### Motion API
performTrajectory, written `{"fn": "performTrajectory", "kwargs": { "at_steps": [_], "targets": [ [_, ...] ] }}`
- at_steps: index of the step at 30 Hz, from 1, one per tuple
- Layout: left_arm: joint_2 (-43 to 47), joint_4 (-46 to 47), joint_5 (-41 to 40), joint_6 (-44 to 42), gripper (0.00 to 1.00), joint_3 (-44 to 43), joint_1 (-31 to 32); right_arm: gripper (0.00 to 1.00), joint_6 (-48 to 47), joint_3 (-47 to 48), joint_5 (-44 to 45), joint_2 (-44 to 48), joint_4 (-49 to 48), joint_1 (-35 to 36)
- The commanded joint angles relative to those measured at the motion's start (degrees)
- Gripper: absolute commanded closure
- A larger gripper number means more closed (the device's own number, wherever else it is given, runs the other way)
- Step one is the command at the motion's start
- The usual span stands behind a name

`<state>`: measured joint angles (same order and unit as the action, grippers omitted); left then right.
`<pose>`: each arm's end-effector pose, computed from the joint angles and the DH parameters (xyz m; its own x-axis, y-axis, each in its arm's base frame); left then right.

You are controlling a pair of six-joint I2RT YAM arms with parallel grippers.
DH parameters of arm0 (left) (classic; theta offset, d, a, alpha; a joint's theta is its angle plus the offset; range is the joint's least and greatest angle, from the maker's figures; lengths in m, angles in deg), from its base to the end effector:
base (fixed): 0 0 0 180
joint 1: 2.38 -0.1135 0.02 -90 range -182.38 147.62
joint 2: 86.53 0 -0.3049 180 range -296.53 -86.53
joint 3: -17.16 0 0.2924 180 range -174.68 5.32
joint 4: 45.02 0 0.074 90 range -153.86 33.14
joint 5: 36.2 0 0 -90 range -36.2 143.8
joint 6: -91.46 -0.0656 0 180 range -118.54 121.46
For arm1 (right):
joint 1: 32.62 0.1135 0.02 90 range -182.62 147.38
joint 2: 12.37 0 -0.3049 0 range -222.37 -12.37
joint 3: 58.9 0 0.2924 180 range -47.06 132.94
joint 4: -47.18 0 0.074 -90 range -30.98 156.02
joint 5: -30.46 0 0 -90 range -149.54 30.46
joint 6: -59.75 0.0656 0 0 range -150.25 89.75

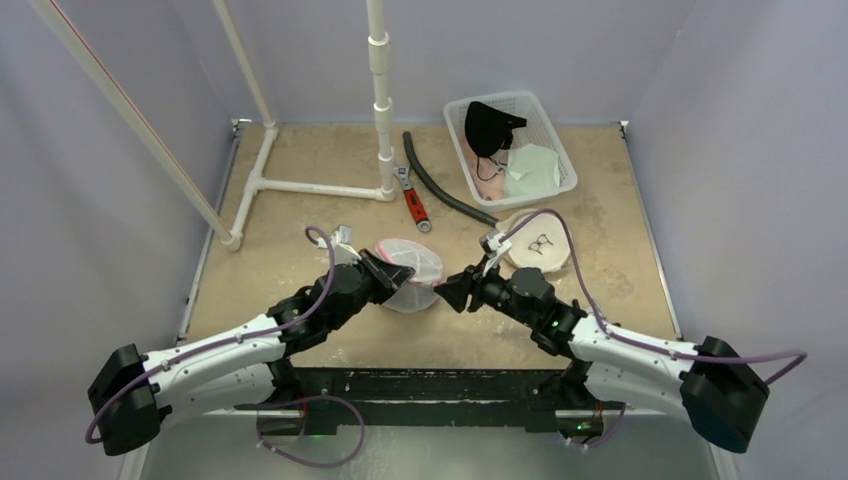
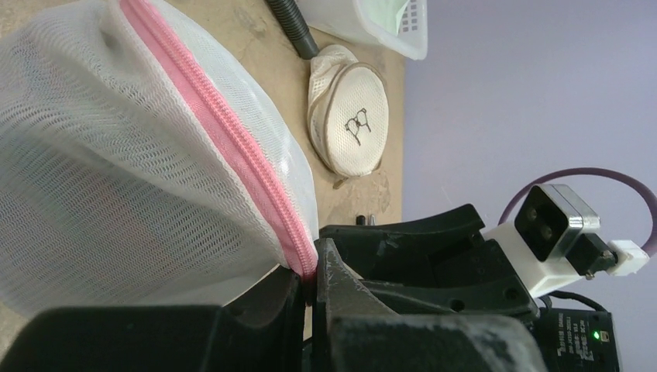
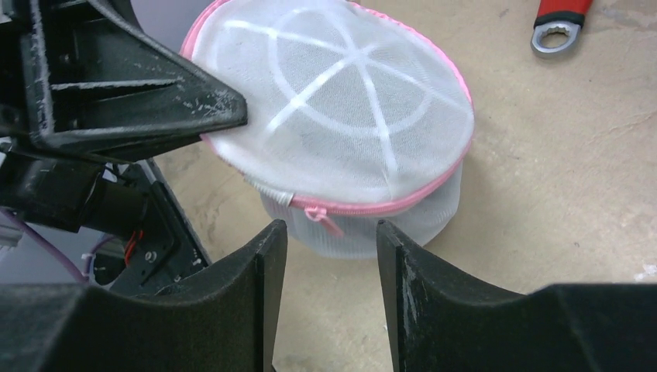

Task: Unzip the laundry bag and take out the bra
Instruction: Unzip the laundry bag at the center of the board.

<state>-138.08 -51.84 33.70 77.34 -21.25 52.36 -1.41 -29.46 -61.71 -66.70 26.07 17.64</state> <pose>0.1585 -0.1851 0.2395 -0.6109 -0.7135 -0.3431 -0.0495 0.4669 -0.8829 0.1558 0.1913 0.2289 -0.4192 0.2497 -0.8729 -0.6739 0.5586 0.4835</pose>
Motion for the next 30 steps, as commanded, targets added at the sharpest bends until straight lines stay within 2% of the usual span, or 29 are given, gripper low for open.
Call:
{"fn": "performTrajectory", "kwargs": {
  "at_steps": [1, 14, 22, 30],
  "targets": [
    [2.0, 1.7, 1.5, 0.2, 1.0, -2.3, -0.4, 0.51, -1.9, 4.0, 0.3, -3.3, -4.8, 0.3],
    [4.1, -0.3, 0.8, -0.3, 1.0, -3.2, -0.4, 0.58, 2.5, 1.3, -4.1, -2.8, -8.7, 0.3],
    [7.0, -2.4, 0.3, -1.9, 1.0, -7.2, -0.4, 0.45, 8.1, -1.0, -12.7, 2.6, -15.3, -0.2],
    [9.8, -4.6, -0.1, -2.6, 1.0, -10.7, -0.4, 0.43, 13.9, 0.8, -17.9, 3.0, -19.8, -3.9]
  ]
}}
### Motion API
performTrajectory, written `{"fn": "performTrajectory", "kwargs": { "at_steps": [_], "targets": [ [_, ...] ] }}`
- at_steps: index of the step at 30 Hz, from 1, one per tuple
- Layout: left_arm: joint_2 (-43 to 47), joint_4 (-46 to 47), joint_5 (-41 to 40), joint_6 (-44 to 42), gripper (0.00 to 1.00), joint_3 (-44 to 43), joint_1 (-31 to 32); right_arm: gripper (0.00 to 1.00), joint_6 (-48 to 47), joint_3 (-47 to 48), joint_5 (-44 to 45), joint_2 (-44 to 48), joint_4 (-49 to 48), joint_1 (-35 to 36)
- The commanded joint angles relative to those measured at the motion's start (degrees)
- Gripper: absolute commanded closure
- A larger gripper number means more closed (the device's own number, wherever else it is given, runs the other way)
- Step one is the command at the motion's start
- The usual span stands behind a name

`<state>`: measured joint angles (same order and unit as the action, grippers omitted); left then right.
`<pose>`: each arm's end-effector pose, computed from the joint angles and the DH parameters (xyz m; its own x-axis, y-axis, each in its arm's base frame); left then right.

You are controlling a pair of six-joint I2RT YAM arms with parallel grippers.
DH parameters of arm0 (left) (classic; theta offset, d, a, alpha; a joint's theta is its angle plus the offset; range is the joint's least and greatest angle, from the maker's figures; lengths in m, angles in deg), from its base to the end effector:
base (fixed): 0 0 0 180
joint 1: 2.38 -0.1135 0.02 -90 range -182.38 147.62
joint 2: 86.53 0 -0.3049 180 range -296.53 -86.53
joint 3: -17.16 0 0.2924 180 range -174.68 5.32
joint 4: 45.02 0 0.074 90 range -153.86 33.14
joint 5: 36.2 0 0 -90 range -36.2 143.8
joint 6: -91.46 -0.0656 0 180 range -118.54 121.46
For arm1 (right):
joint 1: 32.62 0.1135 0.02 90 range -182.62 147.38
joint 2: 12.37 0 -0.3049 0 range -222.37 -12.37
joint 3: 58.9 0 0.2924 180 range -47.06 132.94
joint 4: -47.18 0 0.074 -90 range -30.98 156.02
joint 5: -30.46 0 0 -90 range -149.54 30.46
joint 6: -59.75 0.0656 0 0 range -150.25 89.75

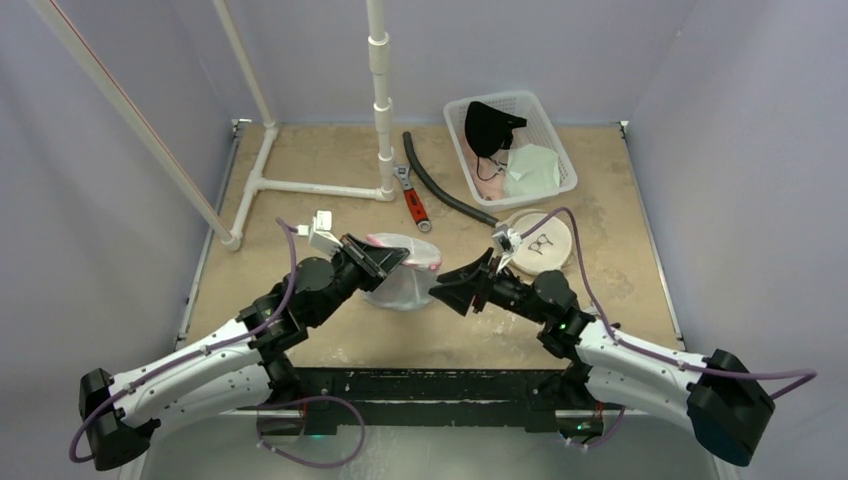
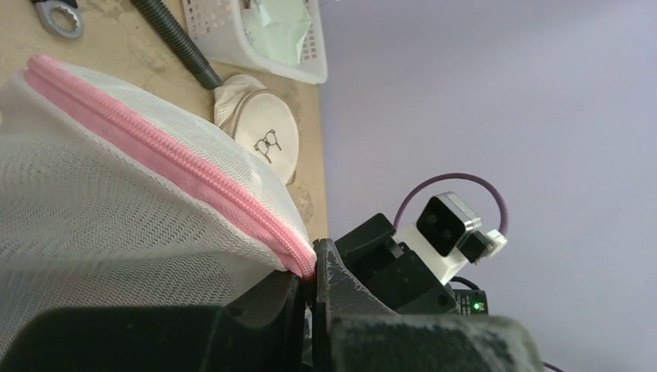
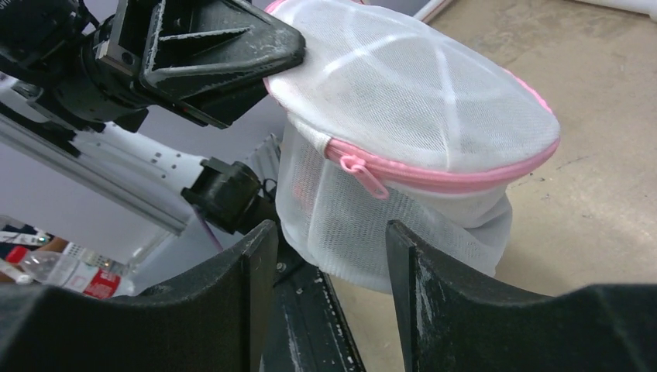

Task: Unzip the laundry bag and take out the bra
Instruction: Unzip the laundry bag at the center of the board.

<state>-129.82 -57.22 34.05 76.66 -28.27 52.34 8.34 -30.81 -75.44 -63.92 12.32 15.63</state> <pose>0.1474 -0.1700 0.3098 -0.5828 -0.7517 -0.3086 0.0496 0.3461 -0.9369 0.1418 0.1858 0.2630 -0.4562 0.3897 -0.8000 -0.7827 0.2520 0.5691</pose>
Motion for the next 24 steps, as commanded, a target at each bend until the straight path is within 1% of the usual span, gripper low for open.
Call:
{"fn": "performTrajectory", "kwargs": {
  "at_steps": [1, 7, 13, 24],
  "targets": [
    [1.8, 0.6, -0.5, -2.0, 1.0, -4.0, -0.4, 0.43, 5.0, 2.3, -5.2, -0.1, -7.1, -2.5],
    [2.6, 0.4, -0.5, -2.3, 1.0, -4.9, -0.3, 0.43, 10.9, 2.3, -8.8, -2.1, -13.7, -5.7],
    [2.6, 0.5, -0.1, -2.2, 1.0, -4.9, -0.4, 0.45, 13.1, 3.2, -10.7, -5.7, -17.4, -6.1],
    [2.6, 0.4, 0.2, -2.1, 1.0, -5.6, -0.4, 0.46, 13.5, 3.4, -10.2, -7.0, -16.7, -6.2]
  ]
}}
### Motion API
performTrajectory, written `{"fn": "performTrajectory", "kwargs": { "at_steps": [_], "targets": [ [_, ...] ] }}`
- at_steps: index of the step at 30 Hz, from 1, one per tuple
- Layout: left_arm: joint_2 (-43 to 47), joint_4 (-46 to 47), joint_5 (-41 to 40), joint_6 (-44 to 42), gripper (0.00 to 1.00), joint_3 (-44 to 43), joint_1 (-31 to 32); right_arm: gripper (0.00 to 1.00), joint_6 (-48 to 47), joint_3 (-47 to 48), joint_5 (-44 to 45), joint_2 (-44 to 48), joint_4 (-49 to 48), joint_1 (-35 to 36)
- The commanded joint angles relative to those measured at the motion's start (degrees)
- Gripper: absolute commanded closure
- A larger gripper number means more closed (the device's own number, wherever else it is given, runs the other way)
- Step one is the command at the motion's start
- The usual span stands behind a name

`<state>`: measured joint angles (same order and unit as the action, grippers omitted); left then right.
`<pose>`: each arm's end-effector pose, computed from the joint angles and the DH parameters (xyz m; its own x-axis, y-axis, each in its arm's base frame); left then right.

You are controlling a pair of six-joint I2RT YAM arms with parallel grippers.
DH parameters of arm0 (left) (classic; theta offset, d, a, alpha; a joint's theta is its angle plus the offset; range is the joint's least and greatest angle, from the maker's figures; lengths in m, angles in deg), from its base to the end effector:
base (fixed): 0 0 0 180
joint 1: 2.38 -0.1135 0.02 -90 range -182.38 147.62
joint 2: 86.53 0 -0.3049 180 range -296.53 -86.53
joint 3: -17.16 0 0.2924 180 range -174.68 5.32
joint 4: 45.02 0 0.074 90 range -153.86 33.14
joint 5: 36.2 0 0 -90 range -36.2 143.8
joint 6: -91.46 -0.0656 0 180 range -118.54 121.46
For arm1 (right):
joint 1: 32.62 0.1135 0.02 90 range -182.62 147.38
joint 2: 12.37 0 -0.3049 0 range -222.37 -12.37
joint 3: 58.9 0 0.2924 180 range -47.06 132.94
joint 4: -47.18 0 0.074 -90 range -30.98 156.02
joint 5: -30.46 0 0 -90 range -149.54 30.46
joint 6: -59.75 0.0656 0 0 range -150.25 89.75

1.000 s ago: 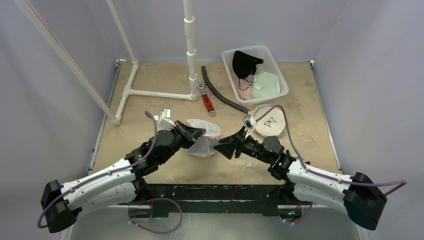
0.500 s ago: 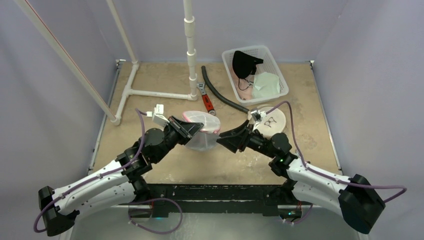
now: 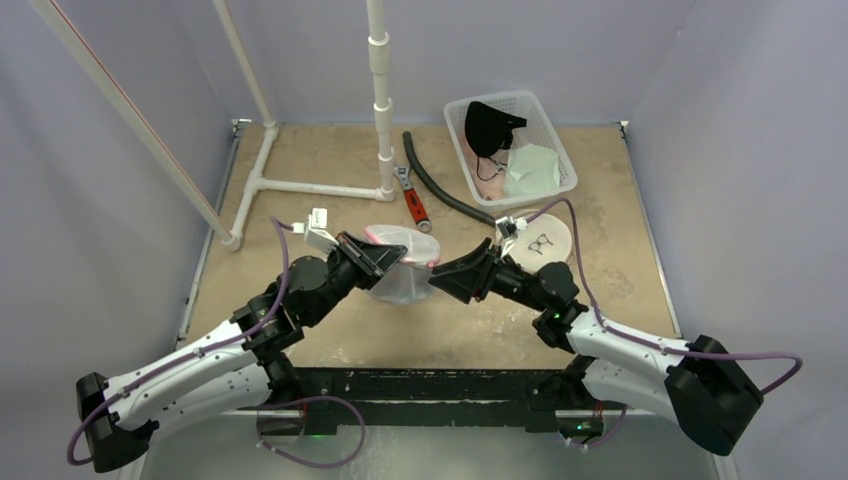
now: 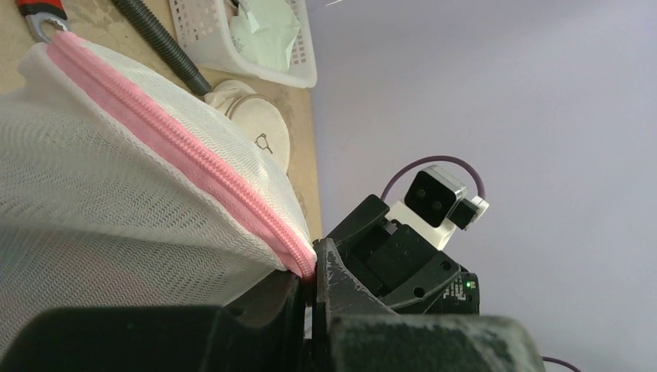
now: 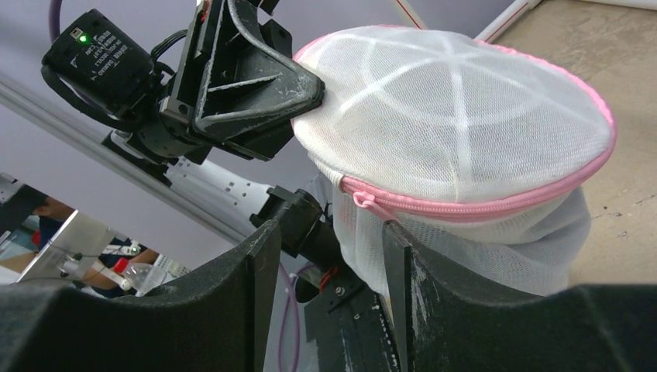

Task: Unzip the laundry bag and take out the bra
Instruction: Unzip the laundry bag at the center of the board.

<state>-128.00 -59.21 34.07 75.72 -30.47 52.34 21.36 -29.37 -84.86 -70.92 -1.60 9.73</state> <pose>0.1432 -0.1641 0.3278 -0.5757 -0.7550 -0.3140 0.0784 0.3313 -0.9403 0.1600 0.1838 0.2768 -0.5553 0.4525 -0.6978 -0.7587 0.0680 0.6479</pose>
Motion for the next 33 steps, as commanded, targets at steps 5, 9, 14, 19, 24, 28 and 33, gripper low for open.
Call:
{"fn": "performTrajectory", "kwargs": {
  "at_steps": [5, 9, 14, 19, 24, 28, 33],
  "targets": [
    [1.2, 0.6, 0.0, -1.3, 1.0, -3.8, -0.4, 0.45, 0.6, 1.6, -0.4, -0.3, -2.6, -0.3],
    [1.2, 0.6, 0.2, -1.2, 1.0, -4.0, -0.3, 0.44, 0.6, 1.5, 0.0, -0.5, -2.7, -0.5],
    [0.9, 1.3, 1.0, -0.9, 1.0, -3.9, -0.3, 0.44, 1.1, 2.2, -0.2, -1.6, -4.1, -0.8],
    [1.0, 1.5, 1.4, -0.9, 1.0, -4.2, -0.4, 0.44, 1.4, 2.7, -0.5, -2.9, -5.0, -0.9],
    [1.0, 1.5, 1.5, -0.9, 1.0, -4.4, -0.4, 0.44, 1.9, 2.5, -0.7, -3.6, -6.5, -0.9],
    [0.8, 1.5, 1.7, -0.6, 1.0, -4.2, -0.4, 0.5, 2.7, 2.8, -1.0, -4.2, -8.5, -0.9],
    [0.7, 1.5, 1.7, -0.5, 1.0, -4.0, -0.3, 0.54, 3.5, 3.0, -1.4, -4.5, -10.2, -0.8]
  ]
}}
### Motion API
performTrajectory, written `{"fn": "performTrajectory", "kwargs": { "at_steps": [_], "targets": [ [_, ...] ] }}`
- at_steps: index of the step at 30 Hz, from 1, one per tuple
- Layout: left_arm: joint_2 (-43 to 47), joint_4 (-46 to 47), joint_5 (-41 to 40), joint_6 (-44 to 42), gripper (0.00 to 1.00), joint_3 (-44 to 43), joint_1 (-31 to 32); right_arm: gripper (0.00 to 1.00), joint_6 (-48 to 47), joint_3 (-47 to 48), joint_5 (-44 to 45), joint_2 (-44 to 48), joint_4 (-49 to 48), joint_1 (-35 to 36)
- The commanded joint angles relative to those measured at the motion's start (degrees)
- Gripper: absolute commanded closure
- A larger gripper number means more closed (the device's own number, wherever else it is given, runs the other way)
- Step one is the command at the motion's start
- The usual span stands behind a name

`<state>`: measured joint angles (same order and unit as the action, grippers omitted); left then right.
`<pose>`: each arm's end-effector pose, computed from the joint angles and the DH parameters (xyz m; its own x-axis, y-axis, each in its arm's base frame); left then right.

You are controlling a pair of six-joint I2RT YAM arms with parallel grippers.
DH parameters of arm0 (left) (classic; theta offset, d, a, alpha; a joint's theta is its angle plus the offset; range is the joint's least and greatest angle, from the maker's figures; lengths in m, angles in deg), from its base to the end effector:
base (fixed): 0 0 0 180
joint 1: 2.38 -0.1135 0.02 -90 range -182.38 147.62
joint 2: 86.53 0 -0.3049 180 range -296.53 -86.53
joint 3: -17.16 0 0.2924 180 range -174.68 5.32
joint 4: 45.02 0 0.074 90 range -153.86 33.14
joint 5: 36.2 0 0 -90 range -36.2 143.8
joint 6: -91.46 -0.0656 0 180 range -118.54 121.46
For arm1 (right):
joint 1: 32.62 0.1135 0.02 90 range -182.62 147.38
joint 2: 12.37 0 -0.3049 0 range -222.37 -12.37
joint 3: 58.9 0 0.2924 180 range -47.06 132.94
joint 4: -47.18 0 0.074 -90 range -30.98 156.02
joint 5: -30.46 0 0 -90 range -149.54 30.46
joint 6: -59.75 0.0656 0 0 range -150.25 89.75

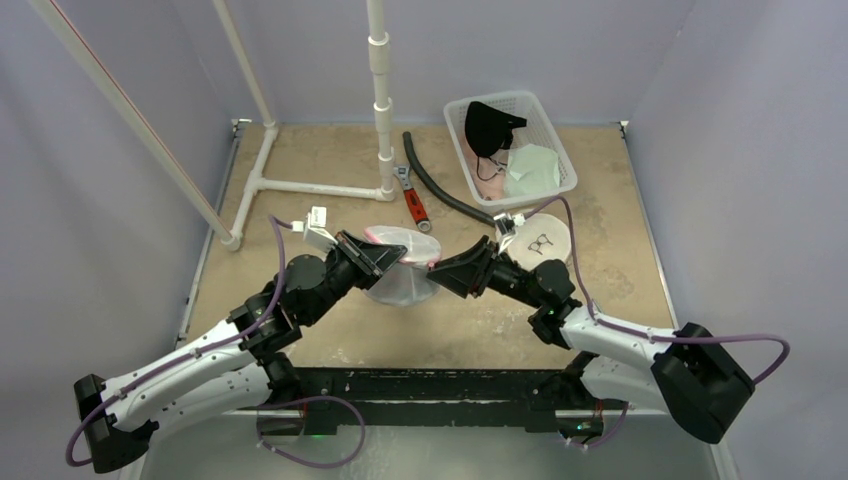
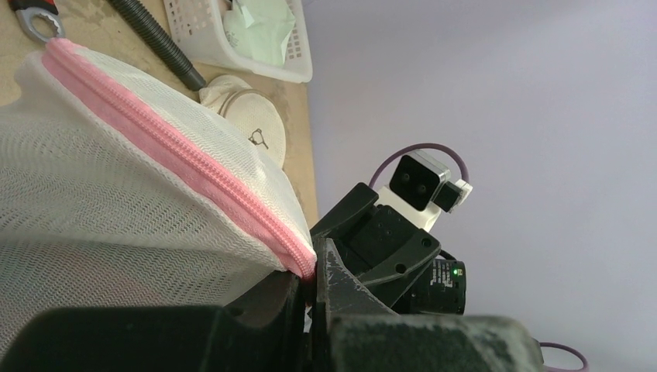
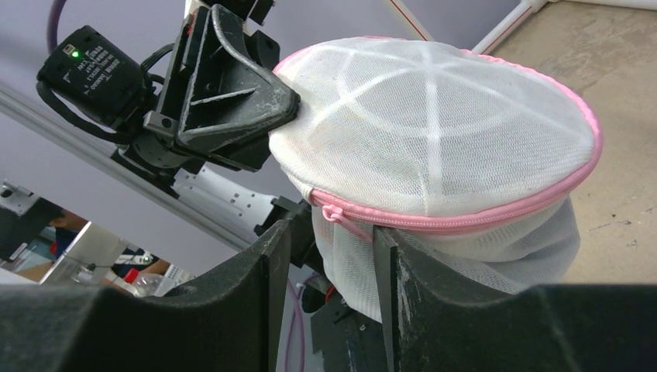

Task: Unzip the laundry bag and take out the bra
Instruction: Unzip the laundry bag at the center of the board.

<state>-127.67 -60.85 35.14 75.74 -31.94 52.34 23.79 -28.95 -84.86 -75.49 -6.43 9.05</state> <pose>0.1412 -0.1633 0.3359 -0.5897 -0.7455 -0.3106 0.0838 0.3260 -0.9417 0.1694 0.1884 0.2720 -0.5756 0.4672 -0.6711 -0.7398 0.0521 0.6708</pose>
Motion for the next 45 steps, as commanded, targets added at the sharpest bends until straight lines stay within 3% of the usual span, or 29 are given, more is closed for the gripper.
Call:
{"fn": "performTrajectory", "kwargs": {
  "at_steps": [1, 27, 39, 42, 45],
  "targets": [
    [0.3, 3.1, 0.6, -0.5, 1.0, -2.5, -0.3, 0.54, 1.2, 2.5, -1.5, 0.0, -5.7, -0.2],
    [1.0, 3.1, -0.3, -0.5, 1.0, -2.3, -0.4, 0.76, 0.3, 1.5, -1.0, 1.0, -4.1, -0.2],
    [1.8, 2.4, -0.9, -0.7, 1.0, -2.4, -0.3, 1.0, -1.0, 1.5, -0.6, 1.7, -1.2, -0.2],
    [1.9, 2.0, -0.9, -1.0, 1.0, -2.4, -0.4, 1.0, -3.3, 2.0, 0.4, 2.9, 2.6, -0.1],
    [2.2, 1.2, -1.5, -1.3, 1.0, -2.6, -0.4, 1.0, -9.2, 4.1, 4.1, 5.5, 12.3, -0.1]
  ]
}}
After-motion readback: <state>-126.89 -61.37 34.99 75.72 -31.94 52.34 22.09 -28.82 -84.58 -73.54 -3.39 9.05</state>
